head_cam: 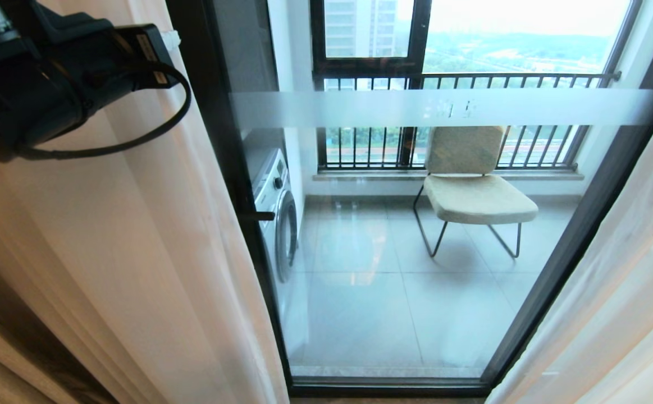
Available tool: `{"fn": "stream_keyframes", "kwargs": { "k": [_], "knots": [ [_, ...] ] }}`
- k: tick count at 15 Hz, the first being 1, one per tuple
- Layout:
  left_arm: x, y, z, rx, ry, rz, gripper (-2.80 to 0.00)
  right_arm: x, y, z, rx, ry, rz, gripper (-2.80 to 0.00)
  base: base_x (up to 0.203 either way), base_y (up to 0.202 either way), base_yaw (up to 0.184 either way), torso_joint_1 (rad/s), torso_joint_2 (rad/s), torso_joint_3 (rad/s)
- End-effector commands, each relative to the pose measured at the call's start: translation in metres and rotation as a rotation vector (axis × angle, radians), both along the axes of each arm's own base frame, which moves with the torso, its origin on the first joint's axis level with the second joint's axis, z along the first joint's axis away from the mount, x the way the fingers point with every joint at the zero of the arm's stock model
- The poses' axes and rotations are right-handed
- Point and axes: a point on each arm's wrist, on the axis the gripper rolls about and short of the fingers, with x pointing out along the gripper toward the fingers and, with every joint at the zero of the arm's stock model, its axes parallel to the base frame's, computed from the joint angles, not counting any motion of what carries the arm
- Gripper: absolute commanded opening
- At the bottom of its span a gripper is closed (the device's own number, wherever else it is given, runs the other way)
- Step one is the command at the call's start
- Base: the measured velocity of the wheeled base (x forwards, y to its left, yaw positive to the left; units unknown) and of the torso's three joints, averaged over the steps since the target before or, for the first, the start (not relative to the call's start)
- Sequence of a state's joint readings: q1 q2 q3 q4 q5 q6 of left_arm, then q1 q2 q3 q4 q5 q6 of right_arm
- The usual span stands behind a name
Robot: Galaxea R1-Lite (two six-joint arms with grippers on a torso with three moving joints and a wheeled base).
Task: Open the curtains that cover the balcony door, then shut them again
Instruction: Close the inner curtains on both sides
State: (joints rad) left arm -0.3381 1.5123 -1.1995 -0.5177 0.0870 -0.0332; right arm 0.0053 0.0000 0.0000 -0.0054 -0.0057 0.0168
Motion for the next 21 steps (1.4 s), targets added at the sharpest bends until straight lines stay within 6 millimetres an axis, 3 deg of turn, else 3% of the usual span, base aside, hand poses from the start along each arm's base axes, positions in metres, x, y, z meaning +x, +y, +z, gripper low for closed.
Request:
{"fn": "stream_keyframes", "kwargs": {
  "k": [1,13,21],
  "knots": [
    [0.003,-0.004,0.0,-0.001,0.0,-0.008,-2.8,0.0,0.0,0.0,0.0,-0.001,0.0,-2.8,0.0,0.0,0.0,0.0,0.0,0.0],
    [0.012,-0.025,0.003,0.022,-0.018,-0.056,-2.8,0.0,0.0,0.0,0.0,-0.001,0.0,-2.8,0.0,-0.004,0.0,0.0,0.0,0.0],
    [0.009,-0.031,0.004,0.021,-0.02,-0.079,-2.8,0.0,0.0,0.0,0.0,-0.001,0.0,-2.8,0.0,-0.178,0.0,0.001,0.0,0.001]
  ]
}}
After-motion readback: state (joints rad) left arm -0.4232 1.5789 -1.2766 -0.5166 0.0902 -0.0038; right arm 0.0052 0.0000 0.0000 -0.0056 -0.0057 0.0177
